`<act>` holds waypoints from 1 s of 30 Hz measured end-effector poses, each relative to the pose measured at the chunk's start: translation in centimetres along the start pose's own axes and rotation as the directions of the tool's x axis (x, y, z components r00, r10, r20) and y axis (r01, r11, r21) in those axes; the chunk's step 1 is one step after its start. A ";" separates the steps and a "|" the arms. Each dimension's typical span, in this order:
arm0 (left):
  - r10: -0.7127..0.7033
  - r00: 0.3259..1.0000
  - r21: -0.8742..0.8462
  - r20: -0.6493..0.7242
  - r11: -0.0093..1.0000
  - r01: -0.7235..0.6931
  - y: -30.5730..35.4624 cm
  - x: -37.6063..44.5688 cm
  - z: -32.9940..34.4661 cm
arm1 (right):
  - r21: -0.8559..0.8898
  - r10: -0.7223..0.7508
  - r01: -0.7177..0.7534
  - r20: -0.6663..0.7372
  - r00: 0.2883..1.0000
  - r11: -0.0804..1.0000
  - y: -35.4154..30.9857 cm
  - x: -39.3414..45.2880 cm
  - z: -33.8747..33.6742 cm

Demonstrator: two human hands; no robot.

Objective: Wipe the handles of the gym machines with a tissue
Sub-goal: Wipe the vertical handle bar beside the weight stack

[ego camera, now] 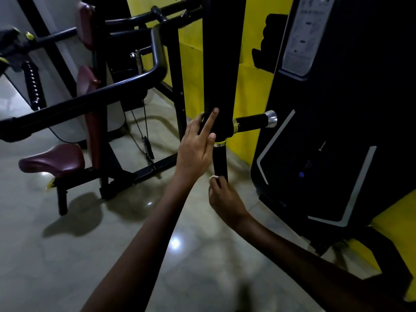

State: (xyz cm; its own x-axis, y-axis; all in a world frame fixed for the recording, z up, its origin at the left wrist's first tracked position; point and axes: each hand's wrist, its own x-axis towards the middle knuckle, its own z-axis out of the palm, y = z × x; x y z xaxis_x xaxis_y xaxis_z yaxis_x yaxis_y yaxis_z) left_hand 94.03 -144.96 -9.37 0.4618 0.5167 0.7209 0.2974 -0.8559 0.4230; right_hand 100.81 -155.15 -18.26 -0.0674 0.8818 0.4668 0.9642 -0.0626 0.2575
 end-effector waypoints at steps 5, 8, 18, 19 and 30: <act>-0.008 1.000 0.000 0.006 1.000 0.008 -0.1 0.0 0.1 | 0.163 -0.103 0.068 0.216 0.971 0.984 -0.1 -2.3 1.5; -0.007 1.000 -0.012 -0.011 1.000 0.007 -0.1 0.0 0.3 | 0.427 -0.054 -0.040 0.207 0.977 0.903 1.5 -3.1 0.0; -0.017 0.999 0.010 -0.050 1.000 0.017 0.0 0.0 0.9 | 0.623 0.420 -0.180 -0.263 0.869 0.762 4.9 3.9 -4.2; -0.017 0.999 0.009 -0.045 1.000 0.017 0.0 -0.1 0.8 | 0.602 0.389 -0.168 -0.259 0.884 0.781 4.7 4.3 -3.8; -0.020 0.999 0.014 -0.042 1.000 0.021 0.2 -0.1 0.7 | 0.423 0.094 -0.021 -0.152 0.984 0.906 3.3 0.6 -0.5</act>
State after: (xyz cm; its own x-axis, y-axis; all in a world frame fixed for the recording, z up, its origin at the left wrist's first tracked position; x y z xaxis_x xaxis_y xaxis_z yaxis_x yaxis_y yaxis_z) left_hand 94.61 -145.19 -9.75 0.4204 0.5327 0.7345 0.3189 -0.8446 0.4300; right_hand 103.88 -155.08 -16.72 -0.0145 0.7905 0.6123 0.9833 0.1223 -0.1346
